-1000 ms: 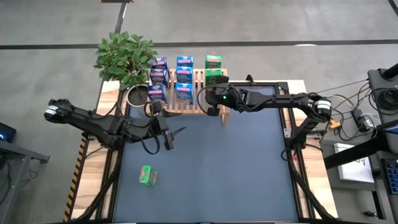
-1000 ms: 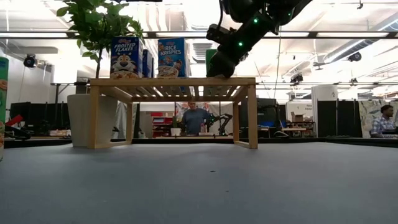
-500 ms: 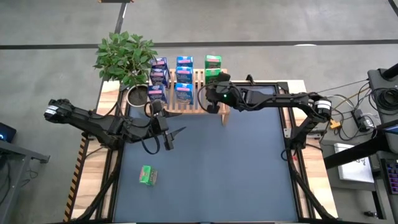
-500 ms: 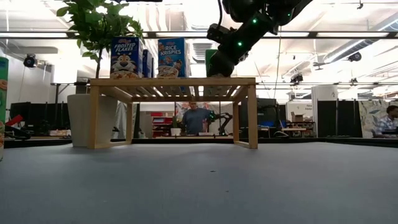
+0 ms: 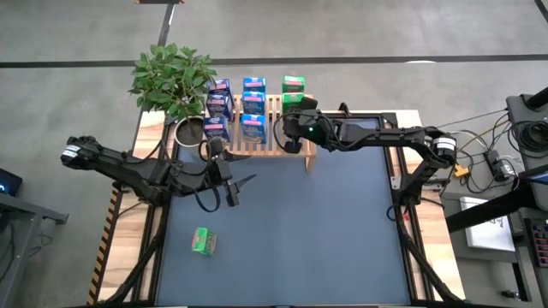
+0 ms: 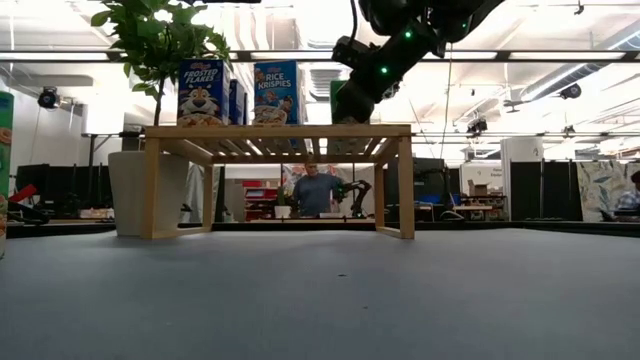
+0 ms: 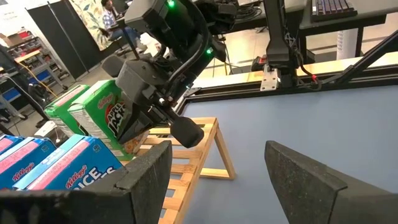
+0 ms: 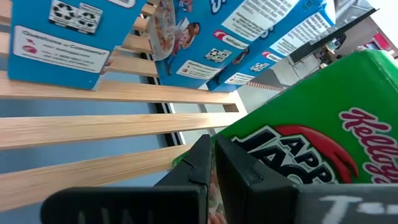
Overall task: Stack cereal on shelf
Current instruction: Put the top green cereal box on the shelf aligned with the green cereal box, then put the green cereal box on the shelf aligned with the green cereal boxes
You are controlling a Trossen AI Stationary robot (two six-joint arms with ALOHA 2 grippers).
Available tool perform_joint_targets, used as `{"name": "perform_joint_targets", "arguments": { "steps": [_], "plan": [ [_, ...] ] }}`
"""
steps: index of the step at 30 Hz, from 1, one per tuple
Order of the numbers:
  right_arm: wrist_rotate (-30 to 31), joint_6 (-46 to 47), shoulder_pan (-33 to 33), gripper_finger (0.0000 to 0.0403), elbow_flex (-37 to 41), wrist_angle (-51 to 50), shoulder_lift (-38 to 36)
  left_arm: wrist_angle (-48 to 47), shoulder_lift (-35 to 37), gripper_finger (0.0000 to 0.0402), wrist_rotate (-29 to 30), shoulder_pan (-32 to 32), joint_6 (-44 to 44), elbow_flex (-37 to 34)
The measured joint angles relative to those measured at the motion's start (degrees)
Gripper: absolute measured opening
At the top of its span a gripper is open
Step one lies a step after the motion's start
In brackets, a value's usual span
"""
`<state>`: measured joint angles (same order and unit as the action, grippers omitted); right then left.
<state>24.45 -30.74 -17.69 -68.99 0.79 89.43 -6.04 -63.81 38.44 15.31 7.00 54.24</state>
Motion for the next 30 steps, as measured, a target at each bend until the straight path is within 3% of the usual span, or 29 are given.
{"name": "perform_joint_targets", "arguments": {
  "steps": [10,16,23,30],
  "plan": [
    [-0.3,-0.6,0.4,0.0013,0.0,-0.2,-0.3,0.0,0.0,0.0240,0.0,0.0,0.0,0.0],
    [-0.4,0.0,3.3,0.0013,0.0,-3.7,-4.7,0.0,0.0,0.0240,0.0,0.0,-1.9,0.0],
    [-0.5,4.5,8.5,0.0013,1.5,-12.0,-14.4,0.0,0.0,0.0240,-0.7,0.2,-13.4,0.0],
    [-4.9,9.1,13.4,0.0013,10.4,-9.7,-24.0,-3.6,-1.2,0.0239,-6.6,2.0,-27.5,2.8]
  ]
}}
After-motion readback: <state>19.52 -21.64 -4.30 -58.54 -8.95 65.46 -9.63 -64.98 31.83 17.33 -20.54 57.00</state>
